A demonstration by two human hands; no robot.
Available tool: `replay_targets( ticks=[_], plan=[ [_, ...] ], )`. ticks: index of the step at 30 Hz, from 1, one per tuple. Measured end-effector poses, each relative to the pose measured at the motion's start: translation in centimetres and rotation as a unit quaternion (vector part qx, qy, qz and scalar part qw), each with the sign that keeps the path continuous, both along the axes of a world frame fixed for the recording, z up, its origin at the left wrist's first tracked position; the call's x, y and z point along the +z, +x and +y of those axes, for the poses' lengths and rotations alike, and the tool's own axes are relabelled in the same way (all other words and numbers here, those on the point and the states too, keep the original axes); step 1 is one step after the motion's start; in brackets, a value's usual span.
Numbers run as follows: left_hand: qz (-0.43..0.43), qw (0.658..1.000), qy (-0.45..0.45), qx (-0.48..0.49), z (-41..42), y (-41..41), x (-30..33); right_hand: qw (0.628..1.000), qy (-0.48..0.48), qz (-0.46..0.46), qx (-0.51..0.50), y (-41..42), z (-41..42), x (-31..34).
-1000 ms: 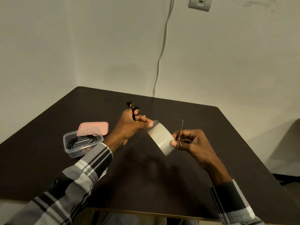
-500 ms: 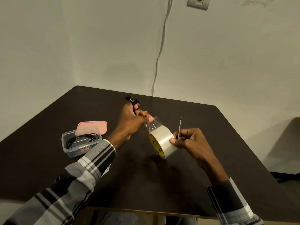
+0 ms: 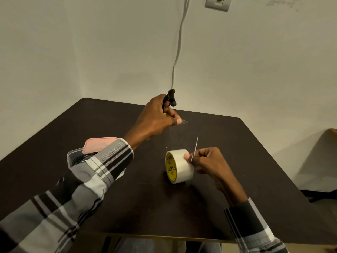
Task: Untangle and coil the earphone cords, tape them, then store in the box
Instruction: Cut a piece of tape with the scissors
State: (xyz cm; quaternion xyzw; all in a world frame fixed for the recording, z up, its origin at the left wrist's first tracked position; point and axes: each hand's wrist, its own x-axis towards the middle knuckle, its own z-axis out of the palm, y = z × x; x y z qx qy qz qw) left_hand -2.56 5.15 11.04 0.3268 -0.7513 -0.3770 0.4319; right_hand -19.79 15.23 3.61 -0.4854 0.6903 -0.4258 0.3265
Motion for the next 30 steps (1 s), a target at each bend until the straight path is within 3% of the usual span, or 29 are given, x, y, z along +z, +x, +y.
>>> replay_targets(
  ticks=[7,13,23,30],
  plan=[
    [0.044,0.993,0.079,-0.073,-0.5,0.0,0.1,0.999,0.004,0.027,0.027,-1.1,0.5,0.9],
    [0.039,0.991,0.086,-0.097,-1.0,0.0,0.2,0.997,-0.059,0.024,0.049,-3.2,0.6,3.0],
    [0.006,0.991,0.05,-0.123,-0.7,0.0,0.6,0.965,0.007,0.193,0.18,-5.5,1.0,7.6],
    [-0.009,0.989,0.035,-0.142,-0.7,-0.3,0.6,0.945,0.035,0.247,0.213,-4.7,0.4,9.9]
  ],
)
